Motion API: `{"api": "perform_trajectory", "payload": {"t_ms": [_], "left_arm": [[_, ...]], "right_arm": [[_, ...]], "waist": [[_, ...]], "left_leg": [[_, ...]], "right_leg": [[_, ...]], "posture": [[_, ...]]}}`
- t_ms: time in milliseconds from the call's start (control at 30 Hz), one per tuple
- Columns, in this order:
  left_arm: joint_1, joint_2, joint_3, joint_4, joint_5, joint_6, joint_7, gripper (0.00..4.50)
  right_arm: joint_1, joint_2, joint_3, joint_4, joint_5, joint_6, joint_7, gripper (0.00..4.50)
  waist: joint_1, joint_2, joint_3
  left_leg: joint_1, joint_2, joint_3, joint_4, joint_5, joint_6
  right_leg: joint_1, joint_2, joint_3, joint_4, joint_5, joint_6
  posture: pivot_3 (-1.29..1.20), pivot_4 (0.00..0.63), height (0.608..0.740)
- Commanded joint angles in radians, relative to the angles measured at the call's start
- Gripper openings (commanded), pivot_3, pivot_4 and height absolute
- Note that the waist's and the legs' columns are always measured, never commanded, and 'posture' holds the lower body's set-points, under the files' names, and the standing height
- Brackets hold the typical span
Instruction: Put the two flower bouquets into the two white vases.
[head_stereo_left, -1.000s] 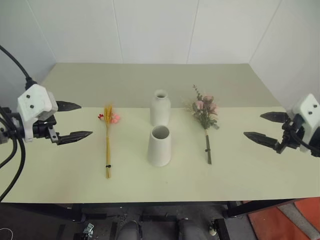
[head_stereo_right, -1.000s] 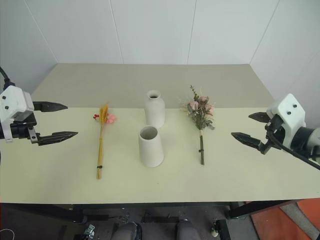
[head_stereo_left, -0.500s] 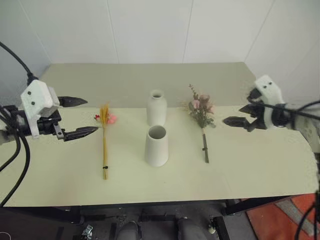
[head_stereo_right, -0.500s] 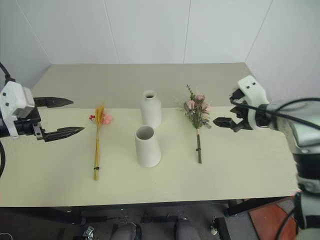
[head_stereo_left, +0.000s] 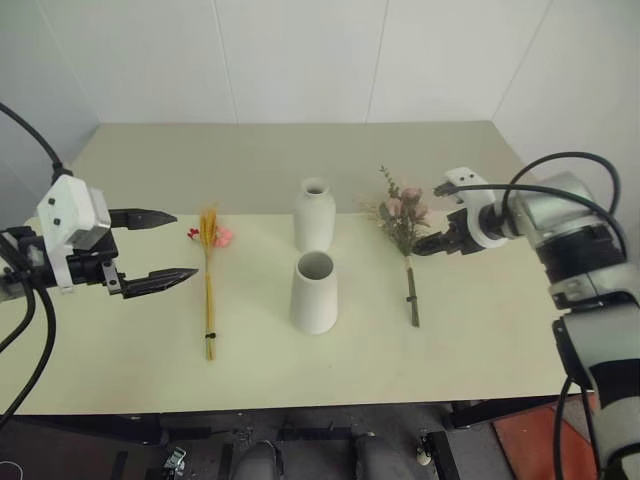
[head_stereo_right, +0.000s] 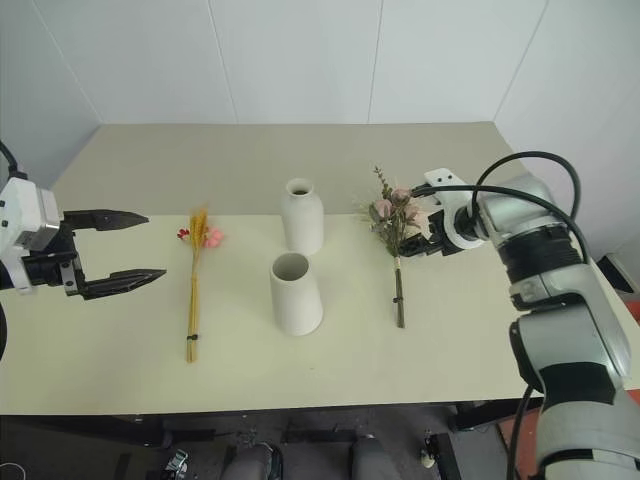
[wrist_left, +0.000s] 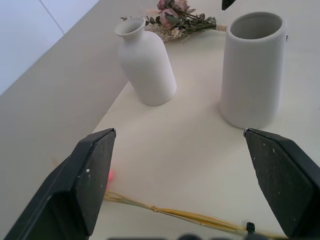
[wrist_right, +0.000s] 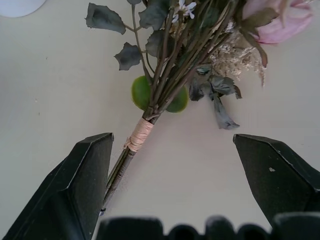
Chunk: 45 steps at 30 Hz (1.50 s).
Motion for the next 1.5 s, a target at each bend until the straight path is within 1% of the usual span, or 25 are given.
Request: {"api": "perform_trajectory", "payload": {"t_ms": [33,200,433,533,667,833,867,900,1033,1100,1167,1267,1367,1433,1500], "left_arm": [[0.024,0.003,0.038,-0.041,0.009,-0.015,0.014,4.48],[0.06,0.001,0.064,-0.059,0.005,-0.008,0.021,4.48],[0.081,-0.006,0.064,-0.069,0.007,-0.01,0.033,4.48],[0.079,-0.009,0.053,-0.069,0.008,-0.012,0.038,4.5],[0.079,-0.008,0.048,-0.063,0.011,-0.014,0.038,4.5],[0.084,-0.007,0.052,-0.066,0.013,-0.012,0.038,4.5],[0.085,-0.007,0.052,-0.065,0.015,-0.013,0.038,4.5],[0.085,-0.007,0.051,-0.063,0.017,-0.014,0.039,4.5],[0.086,-0.007,0.052,-0.067,0.017,-0.012,0.039,4.5],[0.084,-0.008,0.047,-0.065,0.02,-0.014,0.04,4.5],[0.082,-0.009,0.045,-0.062,0.022,-0.017,0.04,4.5],[0.081,-0.008,0.047,-0.06,0.023,-0.018,0.038,4.5],[0.077,-0.005,0.051,-0.049,0.022,-0.021,0.033,4.5],[0.075,-0.003,0.057,-0.041,0.022,-0.021,0.033,4.5],[0.076,-0.001,0.063,-0.035,0.022,-0.019,0.033,4.5]], "right_arm": [[-0.057,0.032,0.003,0.079,-0.049,-0.048,0.018,4.5],[-0.087,0.076,-0.017,0.186,-0.08,-0.061,0.024,4.5],[-0.098,0.133,-0.069,0.25,-0.093,-0.056,-0.006,4.5],[-0.097,0.155,-0.09,0.274,-0.105,-0.064,-0.028,3.92],[-0.095,0.182,-0.107,0.32,-0.125,-0.083,-0.059,2.57],[-0.101,0.199,-0.136,0.377,-0.144,-0.115,-0.085,0.76],[-0.103,0.203,-0.139,0.382,-0.149,-0.121,-0.092,0.44],[-0.105,0.206,-0.146,0.389,-0.151,-0.124,-0.098,0.23],[-0.118,0.215,-0.164,0.4,-0.164,-0.138,-0.117,0.19],[-0.125,0.215,-0.176,0.393,-0.173,-0.162,-0.149,0.19],[-0.128,0.218,-0.21,0.368,-0.175,-0.213,-0.217,0.19],[-0.127,0.239,-0.336,0.333,-0.129,-0.335,-0.355,0.19],[-0.11,0.302,-0.494,0.273,-0.077,-0.643,-0.589,0.19],[-0.139,0.339,-0.589,0.305,-0.028,-0.757,-0.677,0.19],[-0.157,0.373,-0.641,0.342,-0.002,-0.885,-0.729,0.19]], "waist": [[0.0,0.0,0.0],[0.003,0.0,0.0],[0.001,0.0,0.0],[0.0,0.0,0.0],[-0.001,0.0,0.0],[-0.005,0.0,0.0],[-0.006,0.0,0.0],[-0.007,0.0,0.0],[-0.019,0.0,0.0],[-0.02,0.0,0.0],[-0.021,0.0,0.0],[-0.023,0.0,0.0],[-0.03,0.001,0.0],[-0.034,0.001,0.0],[-0.038,0.001,0.0]], "left_leg": [[-0.001,0.0,0.0,0.0,0.0,0.0],[-0.003,0.0,0.0,0.0,0.0,0.0],[-0.004,0.0,0.0,0.0,0.0,0.0],[-0.004,0.0,0.0,0.0,0.0,0.0],[-0.004,0.0,0.0,0.0,0.0,0.0],[-0.004,0.0,0.0,0.0,0.0,0.0],[-0.004,0.0,0.0,0.0,0.0,0.0],[-0.004,0.0,0.0,0.0,0.0,0.0],[-0.004,0.0,0.0,0.0,0.0,0.0],[-0.004,0.0,0.0,0.0,0.0,0.0],[-0.004,0.0,0.0,0.0,0.0,0.0],[-0.004,0.0,0.0,-0.001,0.0,0.0],[-0.004,0.0,0.0,-0.001,0.0,0.0],[-0.004,0.0,0.0,-0.003,0.0,0.0],[-0.004,0.0,-0.001,-0.003,0.0,0.0]], "right_leg": [[-0.001,0.0,0.0,0.0,0.0,0.0],[-0.003,0.0,0.0,0.001,0.0,0.0],[-0.003,0.0,0.0,0.001,0.0,0.0],[-0.004,0.0,0.0,0.001,0.0,0.0],[-0.004,0.0,0.0,0.001,0.0,0.0],[-0.004,0.0,0.0,0.001,0.0,0.0],[-0.004,0.0,0.0,0.001,0.0,0.0],[-0.004,0.0,0.0,0.001,0.0,0.0],[-0.004,0.0,0.0,0.001,0.0,0.0],[-0.004,0.0,0.0,0.001,0.0,0.0],[-0.004,0.0,0.0,0.001,0.0,0.0],[-0.004,0.0,0.0,0.001,0.0,0.0],[-0.005,0.0,0.0,0.002,0.0,-0.001],[-0.005,0.0,0.0,0.002,0.001,-0.001],[-0.005,0.0,0.0,0.002,0.001,-0.001]], "posture": [[0.0,0.15,0.74],[0.0,0.15,0.74],[0.0,0.15,0.74],[0.0,0.15,0.74],[0.0,0.15,0.74],[0.0,0.15,0.74],[0.0,0.15,0.74],[0.0,0.15,0.74],[0.0,0.15,0.74],[0.0,0.15,0.74],[0.0,0.15,0.74],[0.0,0.15,0.74],[0.0,0.15,0.74],[0.0,0.15,0.74],[0.0,0.15,0.74]]}}
